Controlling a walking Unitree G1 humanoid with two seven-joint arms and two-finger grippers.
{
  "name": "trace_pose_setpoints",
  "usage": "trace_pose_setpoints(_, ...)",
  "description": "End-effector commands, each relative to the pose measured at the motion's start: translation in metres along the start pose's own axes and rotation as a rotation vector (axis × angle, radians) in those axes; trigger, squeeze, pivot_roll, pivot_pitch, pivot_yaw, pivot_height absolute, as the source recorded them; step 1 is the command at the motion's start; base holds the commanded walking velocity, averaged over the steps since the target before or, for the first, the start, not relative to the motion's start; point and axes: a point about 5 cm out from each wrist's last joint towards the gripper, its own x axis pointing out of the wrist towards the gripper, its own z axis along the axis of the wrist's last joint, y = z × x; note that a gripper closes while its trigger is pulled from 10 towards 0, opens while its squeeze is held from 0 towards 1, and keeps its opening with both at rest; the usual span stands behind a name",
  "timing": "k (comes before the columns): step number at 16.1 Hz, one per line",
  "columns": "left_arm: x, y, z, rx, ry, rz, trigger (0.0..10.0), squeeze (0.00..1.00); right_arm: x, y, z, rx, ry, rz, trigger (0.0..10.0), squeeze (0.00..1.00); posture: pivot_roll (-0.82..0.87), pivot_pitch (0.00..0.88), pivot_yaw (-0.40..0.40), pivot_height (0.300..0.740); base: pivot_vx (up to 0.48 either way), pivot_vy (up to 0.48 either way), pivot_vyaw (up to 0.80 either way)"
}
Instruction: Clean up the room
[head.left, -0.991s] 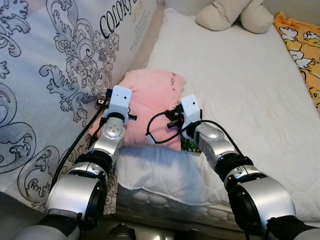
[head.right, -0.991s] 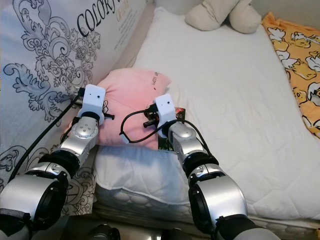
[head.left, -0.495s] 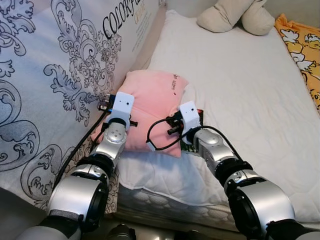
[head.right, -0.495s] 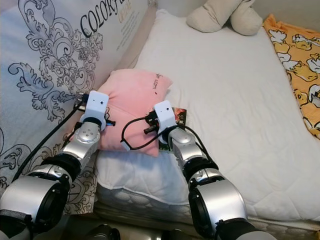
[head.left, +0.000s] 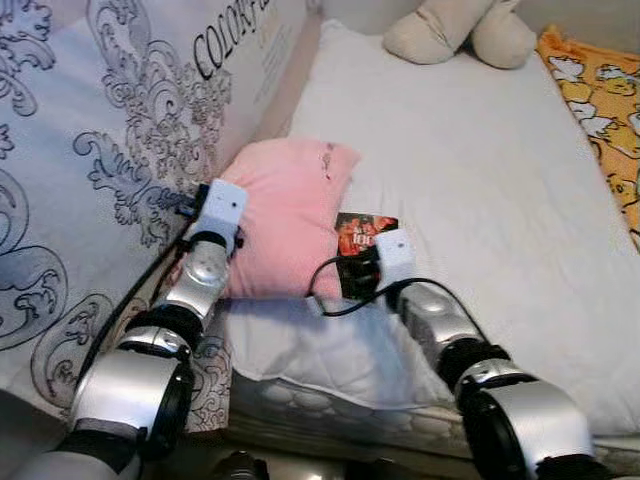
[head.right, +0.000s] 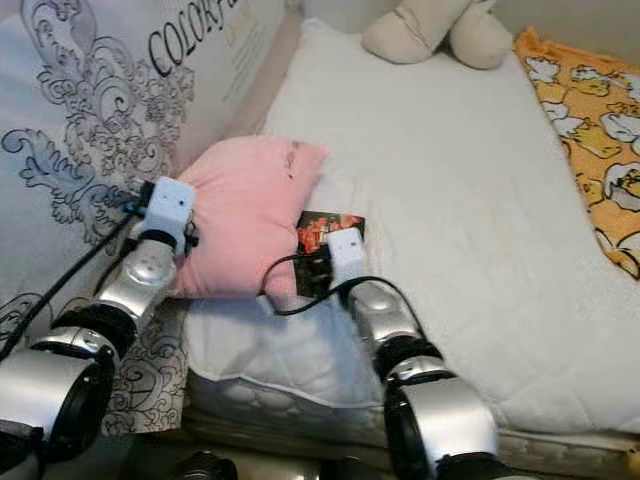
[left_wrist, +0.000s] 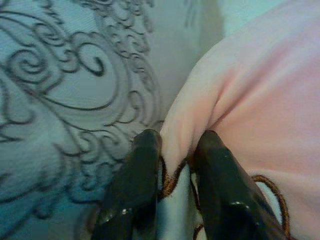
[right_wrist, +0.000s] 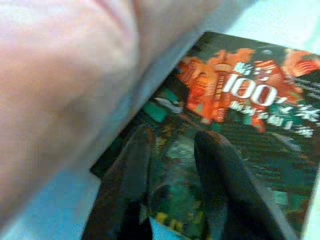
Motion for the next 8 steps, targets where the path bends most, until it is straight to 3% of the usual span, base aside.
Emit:
trace_pose_setpoints(1, -0.002, 0.006, -0.005, 0.004, -0.004, 0.021, 10.0, 1.0, -0.004, -0.005, -0.007, 0.023, 0.002, -0.016, 10.0, 1.0, -0.03, 0.022, -0.054, 0.74, 0.0, 0.0, 0.0)
trace_pose_setpoints(5, -0.003, -0.004, 0.004, 0.004, -0.081, -0.028, 10.0, 1.0, -0.008, -0.009, -0.008, -0.016, -0.052, -0.017, 10.0, 1.0, -0.04, 0.018, -0.054, 0.74, 0.0, 0.0, 0.0)
trace_pose_setpoints(8, -0.009, -0.019, 0.014, -0.057, -0.164, -0.133, 10.0, 1.0, -0.018, -0.021, 0.005, -0.065, -0.204, -0.085, 10.0, 1.0, -0.05, 0.014, -0.049, 0.74, 0.0, 0.0, 0.0)
